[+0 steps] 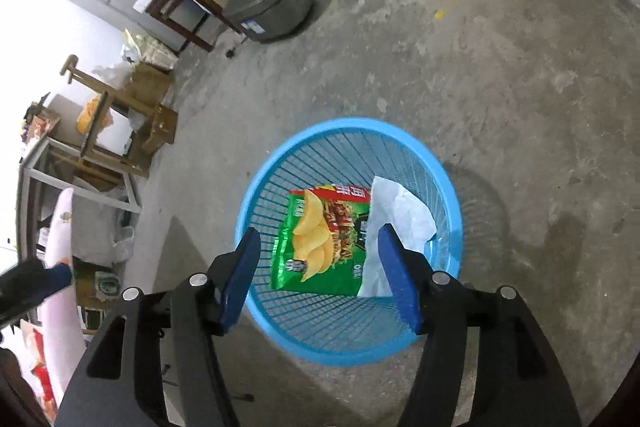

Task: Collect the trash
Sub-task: 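Move both tools back over the table toward the white milk bottle, then grasp the white AD milk bottle by its body with the left tool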

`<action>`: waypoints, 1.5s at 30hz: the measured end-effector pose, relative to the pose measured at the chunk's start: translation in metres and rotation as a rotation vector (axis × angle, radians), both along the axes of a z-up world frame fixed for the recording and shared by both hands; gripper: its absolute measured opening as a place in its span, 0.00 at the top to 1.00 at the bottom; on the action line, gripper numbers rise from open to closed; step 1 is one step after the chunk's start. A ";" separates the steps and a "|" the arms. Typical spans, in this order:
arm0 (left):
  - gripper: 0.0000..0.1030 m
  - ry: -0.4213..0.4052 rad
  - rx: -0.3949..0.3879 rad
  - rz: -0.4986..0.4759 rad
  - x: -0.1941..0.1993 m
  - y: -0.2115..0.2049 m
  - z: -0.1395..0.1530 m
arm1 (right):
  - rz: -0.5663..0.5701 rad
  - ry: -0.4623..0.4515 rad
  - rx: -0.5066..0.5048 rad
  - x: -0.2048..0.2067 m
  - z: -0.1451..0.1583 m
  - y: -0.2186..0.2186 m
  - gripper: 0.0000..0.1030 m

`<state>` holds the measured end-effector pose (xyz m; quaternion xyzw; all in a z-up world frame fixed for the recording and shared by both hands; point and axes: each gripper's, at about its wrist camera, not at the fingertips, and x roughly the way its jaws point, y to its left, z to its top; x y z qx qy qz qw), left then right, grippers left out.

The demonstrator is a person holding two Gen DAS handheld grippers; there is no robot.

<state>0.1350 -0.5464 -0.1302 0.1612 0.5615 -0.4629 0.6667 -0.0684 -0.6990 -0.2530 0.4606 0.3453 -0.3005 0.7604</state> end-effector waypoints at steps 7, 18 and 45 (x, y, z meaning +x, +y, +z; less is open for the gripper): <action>0.18 -0.097 -0.153 -0.042 -0.015 0.082 0.110 | 0.078 -0.014 -0.169 -0.013 0.080 0.049 0.31; 0.09 -0.008 -0.393 0.213 -0.011 0.349 0.198 | 0.288 0.028 -0.624 -0.009 0.217 0.211 0.06; 0.30 0.134 -0.595 1.022 -0.029 0.719 0.064 | 1.152 -0.267 0.189 0.195 0.187 0.517 0.54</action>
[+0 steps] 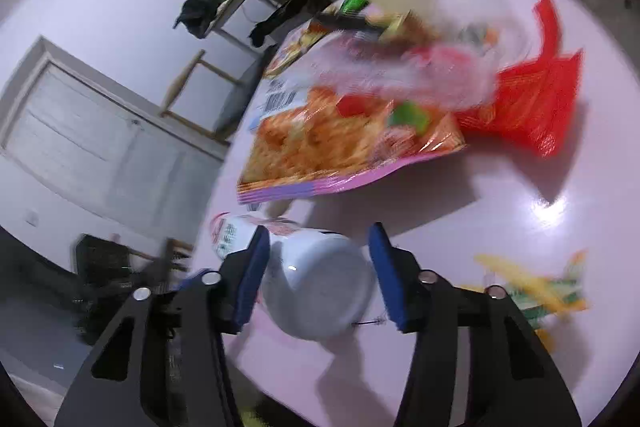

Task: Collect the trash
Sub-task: 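Grasp the white AD milk bottle by its body with the left tool, then grasp the yellow snack wrapper with the right tool while the left tool holds the bottle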

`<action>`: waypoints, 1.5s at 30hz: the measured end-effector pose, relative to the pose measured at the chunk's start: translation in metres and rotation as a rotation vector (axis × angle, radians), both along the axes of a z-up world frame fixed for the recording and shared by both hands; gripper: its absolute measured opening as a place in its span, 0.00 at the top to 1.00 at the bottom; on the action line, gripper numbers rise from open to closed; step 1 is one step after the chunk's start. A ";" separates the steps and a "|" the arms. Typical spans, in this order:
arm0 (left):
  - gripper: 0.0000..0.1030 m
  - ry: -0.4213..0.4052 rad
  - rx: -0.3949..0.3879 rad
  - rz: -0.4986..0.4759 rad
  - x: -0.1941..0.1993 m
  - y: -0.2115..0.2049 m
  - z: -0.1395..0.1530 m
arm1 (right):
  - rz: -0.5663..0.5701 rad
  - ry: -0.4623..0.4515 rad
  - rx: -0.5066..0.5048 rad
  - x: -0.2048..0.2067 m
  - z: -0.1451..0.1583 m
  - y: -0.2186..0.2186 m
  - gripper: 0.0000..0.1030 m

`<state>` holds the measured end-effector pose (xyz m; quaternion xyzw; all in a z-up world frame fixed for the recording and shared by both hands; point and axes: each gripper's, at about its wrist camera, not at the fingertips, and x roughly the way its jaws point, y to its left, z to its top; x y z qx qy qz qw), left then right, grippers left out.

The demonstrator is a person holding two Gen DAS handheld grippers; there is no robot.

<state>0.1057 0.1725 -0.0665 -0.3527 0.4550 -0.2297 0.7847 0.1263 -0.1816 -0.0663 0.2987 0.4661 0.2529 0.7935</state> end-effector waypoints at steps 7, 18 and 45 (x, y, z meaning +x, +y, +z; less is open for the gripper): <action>0.30 0.038 0.000 0.046 0.010 0.016 -0.005 | 0.131 0.063 0.017 -0.031 0.000 0.034 0.66; 0.30 0.076 0.207 -0.012 0.026 -0.006 -0.009 | 0.316 0.061 -0.001 -0.065 0.002 0.100 0.66; 0.46 0.086 0.383 -0.177 0.053 -0.050 -0.012 | -0.214 -0.083 -0.252 0.031 0.101 -0.073 0.48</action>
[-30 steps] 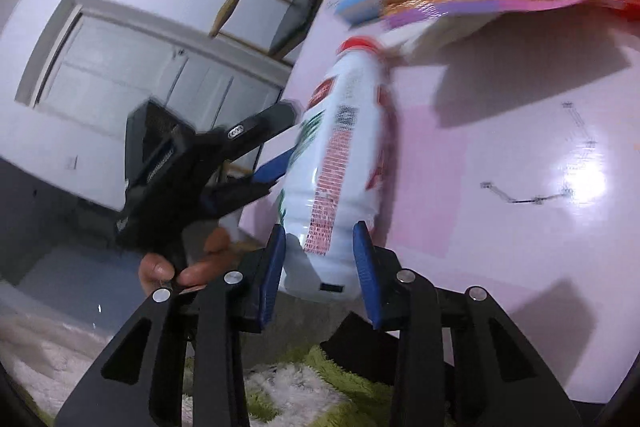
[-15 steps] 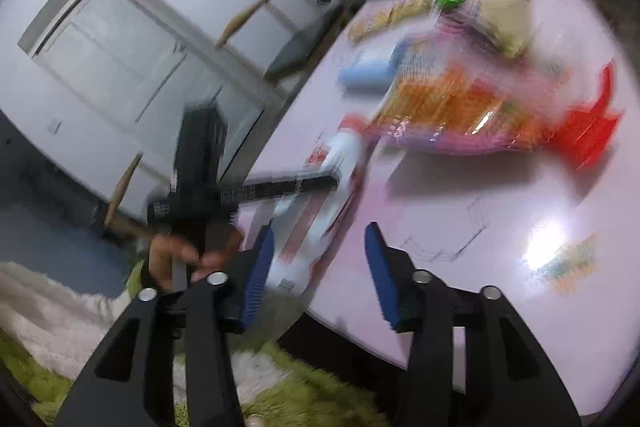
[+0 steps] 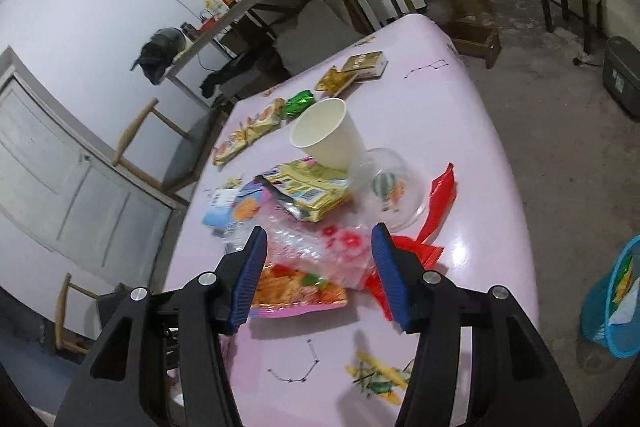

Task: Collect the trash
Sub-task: 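Grasp the yellow snack wrapper with the right tool while the left tool holds the bottle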

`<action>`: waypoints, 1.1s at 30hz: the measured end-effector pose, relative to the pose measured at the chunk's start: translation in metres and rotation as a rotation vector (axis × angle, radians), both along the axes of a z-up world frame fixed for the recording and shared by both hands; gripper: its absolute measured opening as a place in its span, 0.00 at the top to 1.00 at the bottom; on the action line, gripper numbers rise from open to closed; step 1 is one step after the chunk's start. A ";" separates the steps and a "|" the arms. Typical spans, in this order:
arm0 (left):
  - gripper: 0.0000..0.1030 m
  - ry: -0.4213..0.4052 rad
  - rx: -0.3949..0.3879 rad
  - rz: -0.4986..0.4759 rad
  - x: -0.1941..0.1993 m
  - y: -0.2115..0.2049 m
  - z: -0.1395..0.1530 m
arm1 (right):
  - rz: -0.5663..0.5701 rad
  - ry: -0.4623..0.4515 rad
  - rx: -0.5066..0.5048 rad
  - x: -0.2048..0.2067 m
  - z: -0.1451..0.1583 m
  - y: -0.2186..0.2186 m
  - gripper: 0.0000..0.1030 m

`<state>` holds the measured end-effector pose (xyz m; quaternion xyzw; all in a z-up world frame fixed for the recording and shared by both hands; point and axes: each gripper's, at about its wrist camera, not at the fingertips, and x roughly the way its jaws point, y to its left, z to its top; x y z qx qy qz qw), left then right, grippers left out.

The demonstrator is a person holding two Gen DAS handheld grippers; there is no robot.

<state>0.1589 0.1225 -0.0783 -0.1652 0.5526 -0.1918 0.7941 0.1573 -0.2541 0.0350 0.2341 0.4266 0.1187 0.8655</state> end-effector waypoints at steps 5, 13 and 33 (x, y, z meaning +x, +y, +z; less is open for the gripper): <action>0.46 -0.014 0.017 0.021 -0.005 0.007 0.002 | 0.080 -0.010 -0.062 0.006 -0.010 0.033 0.37; 0.46 -0.034 0.038 0.067 -0.014 0.029 0.005 | 0.141 -0.114 -0.357 0.012 -0.007 0.074 0.37; 0.46 -0.039 0.027 0.079 -0.017 0.030 0.006 | 0.343 -0.042 -0.574 0.082 -0.048 0.123 0.88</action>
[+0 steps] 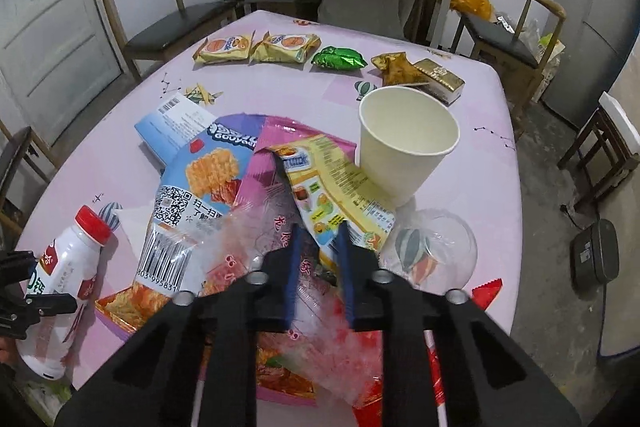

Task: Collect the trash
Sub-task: 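Grasp the yellow snack wrapper with the right tool while the left tool holds the bottle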

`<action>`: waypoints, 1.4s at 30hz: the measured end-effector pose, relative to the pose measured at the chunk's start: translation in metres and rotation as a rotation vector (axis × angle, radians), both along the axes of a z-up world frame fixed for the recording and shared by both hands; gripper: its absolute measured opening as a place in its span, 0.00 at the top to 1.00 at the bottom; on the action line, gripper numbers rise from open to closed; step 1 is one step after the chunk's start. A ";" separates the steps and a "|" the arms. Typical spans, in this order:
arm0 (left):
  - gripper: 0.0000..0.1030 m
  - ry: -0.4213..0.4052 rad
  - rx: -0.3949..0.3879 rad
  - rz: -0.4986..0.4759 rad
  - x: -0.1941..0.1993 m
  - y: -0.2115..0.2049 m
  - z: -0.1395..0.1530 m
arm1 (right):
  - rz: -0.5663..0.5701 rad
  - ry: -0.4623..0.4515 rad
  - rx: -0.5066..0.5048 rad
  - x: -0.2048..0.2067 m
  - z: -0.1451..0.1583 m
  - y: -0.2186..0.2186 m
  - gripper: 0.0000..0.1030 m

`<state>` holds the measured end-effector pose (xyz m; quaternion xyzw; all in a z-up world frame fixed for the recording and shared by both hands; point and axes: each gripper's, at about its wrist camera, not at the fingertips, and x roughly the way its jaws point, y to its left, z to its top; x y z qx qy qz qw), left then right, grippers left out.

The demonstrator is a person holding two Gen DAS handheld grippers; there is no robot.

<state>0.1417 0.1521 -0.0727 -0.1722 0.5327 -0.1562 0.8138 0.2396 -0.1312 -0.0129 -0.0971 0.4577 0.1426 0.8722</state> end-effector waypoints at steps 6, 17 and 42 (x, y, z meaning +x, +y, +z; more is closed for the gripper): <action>0.46 -0.014 0.004 0.006 -0.001 0.001 0.002 | 0.002 -0.041 -0.015 -0.006 0.007 0.002 0.96; 0.46 -0.056 -0.007 0.027 -0.010 0.008 0.017 | 0.041 -0.121 0.049 -0.029 0.040 0.001 0.98; 0.46 -0.097 -0.029 0.018 -0.015 0.008 0.034 | -0.002 0.014 0.176 -0.047 0.020 -0.029 0.49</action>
